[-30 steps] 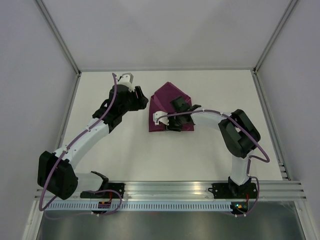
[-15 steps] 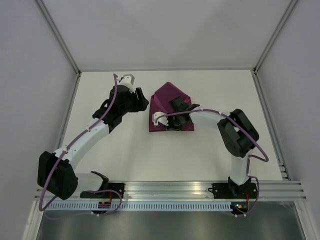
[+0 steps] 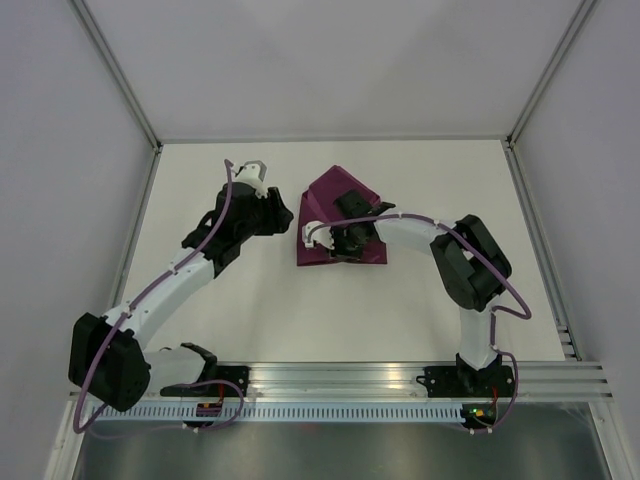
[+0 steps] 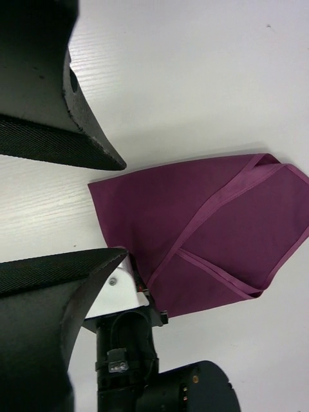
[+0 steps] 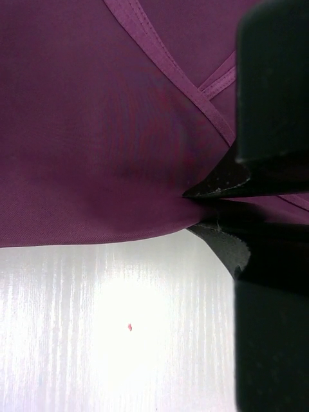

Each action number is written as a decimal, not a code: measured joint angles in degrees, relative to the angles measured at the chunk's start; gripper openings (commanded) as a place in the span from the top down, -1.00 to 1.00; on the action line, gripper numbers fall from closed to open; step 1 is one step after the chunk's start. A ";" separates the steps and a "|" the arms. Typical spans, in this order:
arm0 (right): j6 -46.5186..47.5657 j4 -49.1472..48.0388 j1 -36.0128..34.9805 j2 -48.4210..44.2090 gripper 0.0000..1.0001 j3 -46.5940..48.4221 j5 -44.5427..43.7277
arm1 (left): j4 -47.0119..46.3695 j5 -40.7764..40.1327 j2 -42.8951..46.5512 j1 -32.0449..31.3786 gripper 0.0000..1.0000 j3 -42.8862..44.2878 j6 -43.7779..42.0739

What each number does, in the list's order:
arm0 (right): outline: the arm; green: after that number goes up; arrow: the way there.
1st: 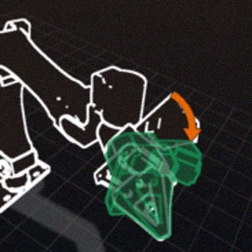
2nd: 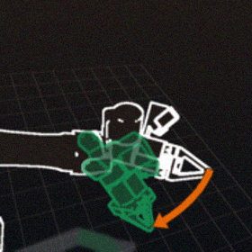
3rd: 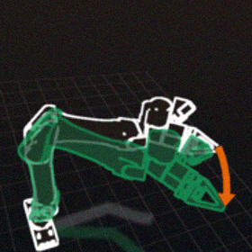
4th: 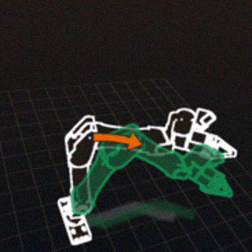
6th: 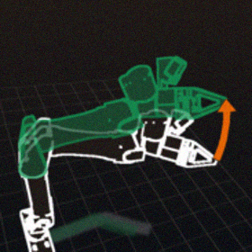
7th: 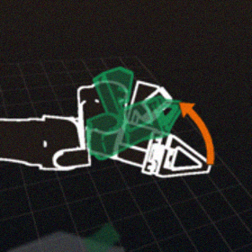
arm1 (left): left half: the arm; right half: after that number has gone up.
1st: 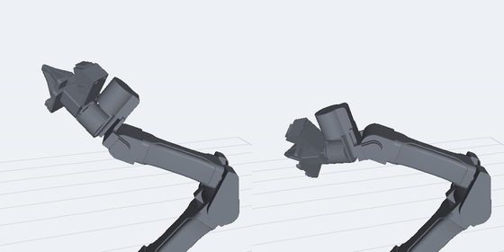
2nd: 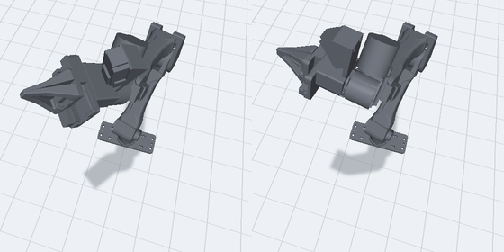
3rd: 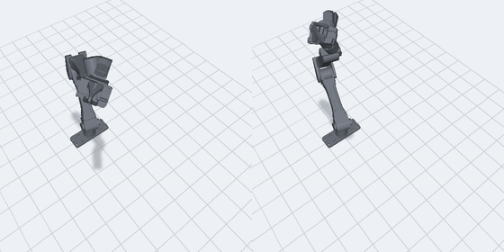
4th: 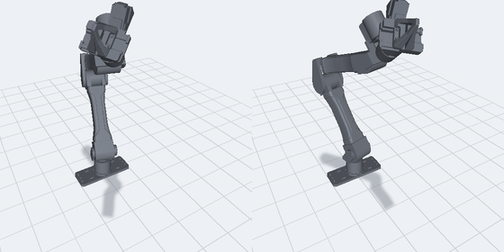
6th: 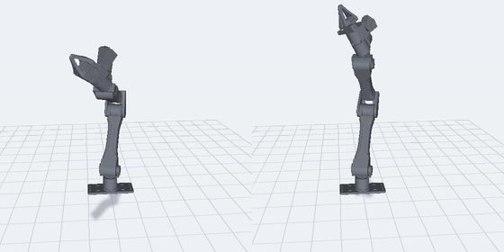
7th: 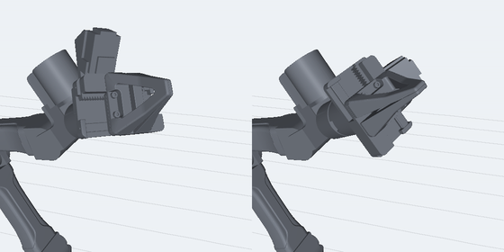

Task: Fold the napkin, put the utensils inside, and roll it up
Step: Roll the napkin with the utensil

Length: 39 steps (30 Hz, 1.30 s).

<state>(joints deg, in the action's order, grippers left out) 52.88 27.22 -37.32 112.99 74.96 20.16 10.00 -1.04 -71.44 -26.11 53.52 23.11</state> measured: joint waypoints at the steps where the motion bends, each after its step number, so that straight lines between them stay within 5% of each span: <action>1: -0.15 0.74 0.07 0.31 0.82 0.57 0.39 | -0.50 0.02 1.01 0.00 -0.12 -1.03 0.00; 14: -1.05 12.92 3.50 6.60 0.87 10.40 9.22 | -10.88 0.09 17.64 -2.73 0.10 -16.41 -1.64; 25: -0.81 25.90 7.30 11.82 0.88 16.92 18.45 | -19.04 -3.50 18.80 -17.59 0.13 -24.90 -10.25; 29: -0.74 30.51 8.37 13.27 0.88 17.99 20.74 | -21.09 -6.97 13.75 -24.26 0.03 -24.74 -14.80; 31: -0.70 32.65 8.76 13.86 0.89 18.21 21.66 | -21.22 -8.15 9.62 -26.80 -0.18 -24.22 -16.92; 39: -0.68 39.32 9.42 16.22 0.89 19.32 23.91 | -21.35 -9.07 -4.24 -30.29 -0.56 -18.84 -24.04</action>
<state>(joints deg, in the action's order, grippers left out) 52.21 66.54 -27.90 129.21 94.28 44.07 -11.35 -10.11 -75.68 -56.40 34.68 -0.93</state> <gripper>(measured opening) 0.196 0.739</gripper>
